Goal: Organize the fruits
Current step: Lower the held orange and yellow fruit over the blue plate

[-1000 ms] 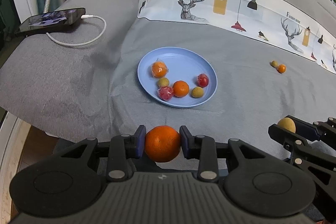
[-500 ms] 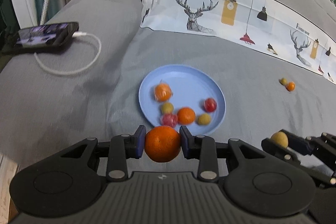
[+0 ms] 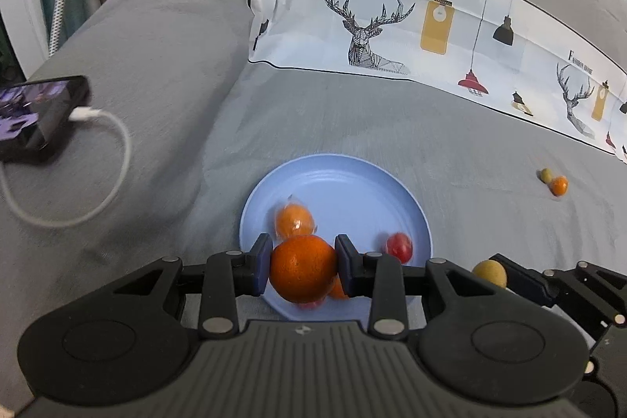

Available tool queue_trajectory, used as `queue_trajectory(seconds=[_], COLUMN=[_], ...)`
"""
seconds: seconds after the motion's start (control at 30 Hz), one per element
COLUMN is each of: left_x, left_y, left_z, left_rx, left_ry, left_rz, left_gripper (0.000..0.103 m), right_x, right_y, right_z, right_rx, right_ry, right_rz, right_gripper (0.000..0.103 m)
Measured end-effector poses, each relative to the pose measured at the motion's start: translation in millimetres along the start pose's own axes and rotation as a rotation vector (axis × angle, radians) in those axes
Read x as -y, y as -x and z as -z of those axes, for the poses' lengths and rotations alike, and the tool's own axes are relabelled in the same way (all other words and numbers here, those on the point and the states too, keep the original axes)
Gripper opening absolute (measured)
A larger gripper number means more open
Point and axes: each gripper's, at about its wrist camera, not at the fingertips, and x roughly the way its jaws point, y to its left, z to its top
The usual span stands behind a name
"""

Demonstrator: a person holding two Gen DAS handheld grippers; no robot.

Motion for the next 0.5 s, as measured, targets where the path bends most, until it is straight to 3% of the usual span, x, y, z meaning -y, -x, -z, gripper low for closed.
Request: queue_trajectory(seconds=[0.5], left_x=[7.4], left_y=[-71.4], left_z=[-24.3], left_rx=[-0.042], left_ry=[-0.027], left_rz=[-0.023], left_gripper=[0.038], right_x=[8.8], right_y=[-78.3], right_z=[-9.6], right_rx=[-0.071], right_ry=[-0.022], right_rz=[-0.027], right_gripper=[0.026])
